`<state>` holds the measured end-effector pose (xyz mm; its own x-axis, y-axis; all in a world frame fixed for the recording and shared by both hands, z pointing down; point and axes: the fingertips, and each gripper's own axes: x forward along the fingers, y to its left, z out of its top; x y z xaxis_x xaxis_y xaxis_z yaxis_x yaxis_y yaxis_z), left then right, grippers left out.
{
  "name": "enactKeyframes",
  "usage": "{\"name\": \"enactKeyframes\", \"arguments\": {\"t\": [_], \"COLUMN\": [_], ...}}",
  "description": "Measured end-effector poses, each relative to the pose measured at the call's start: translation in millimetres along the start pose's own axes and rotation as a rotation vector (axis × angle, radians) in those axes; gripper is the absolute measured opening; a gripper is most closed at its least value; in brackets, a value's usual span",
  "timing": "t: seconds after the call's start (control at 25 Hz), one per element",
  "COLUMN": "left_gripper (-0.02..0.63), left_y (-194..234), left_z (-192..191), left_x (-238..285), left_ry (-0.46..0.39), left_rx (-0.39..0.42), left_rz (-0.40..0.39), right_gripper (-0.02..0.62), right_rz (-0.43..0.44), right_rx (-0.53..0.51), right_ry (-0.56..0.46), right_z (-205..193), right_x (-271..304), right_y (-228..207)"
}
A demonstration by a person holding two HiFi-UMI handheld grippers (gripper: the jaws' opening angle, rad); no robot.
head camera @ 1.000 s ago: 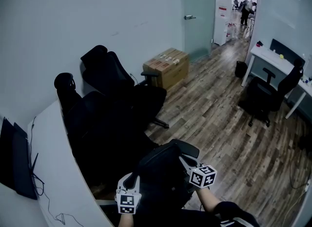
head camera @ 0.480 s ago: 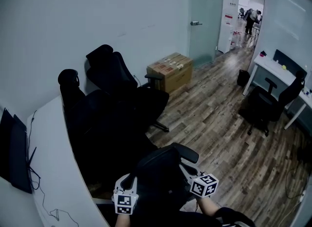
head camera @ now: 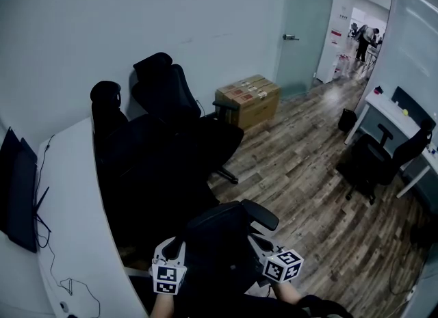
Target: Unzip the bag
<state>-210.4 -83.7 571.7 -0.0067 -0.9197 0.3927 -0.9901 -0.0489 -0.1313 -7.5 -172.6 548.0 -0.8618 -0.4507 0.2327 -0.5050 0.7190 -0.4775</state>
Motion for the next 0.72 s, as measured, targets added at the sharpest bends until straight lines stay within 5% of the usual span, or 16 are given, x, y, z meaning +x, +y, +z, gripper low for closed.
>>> {"name": "enactKeyframes", "arguments": {"t": [0.72], "left_gripper": [0.081], "left_y": [0.8], "left_z": [-1.4], "left_x": [0.1], "left_ry": [-0.004], "left_rx": [-0.008], "left_rz": [0.002], "right_gripper": [0.044], "right_rz": [-0.003], "right_rx": [-0.009], "right_ry": [0.007], "right_z": [-4.7], "right_x": [-2.5], "right_y": [1.3]}}
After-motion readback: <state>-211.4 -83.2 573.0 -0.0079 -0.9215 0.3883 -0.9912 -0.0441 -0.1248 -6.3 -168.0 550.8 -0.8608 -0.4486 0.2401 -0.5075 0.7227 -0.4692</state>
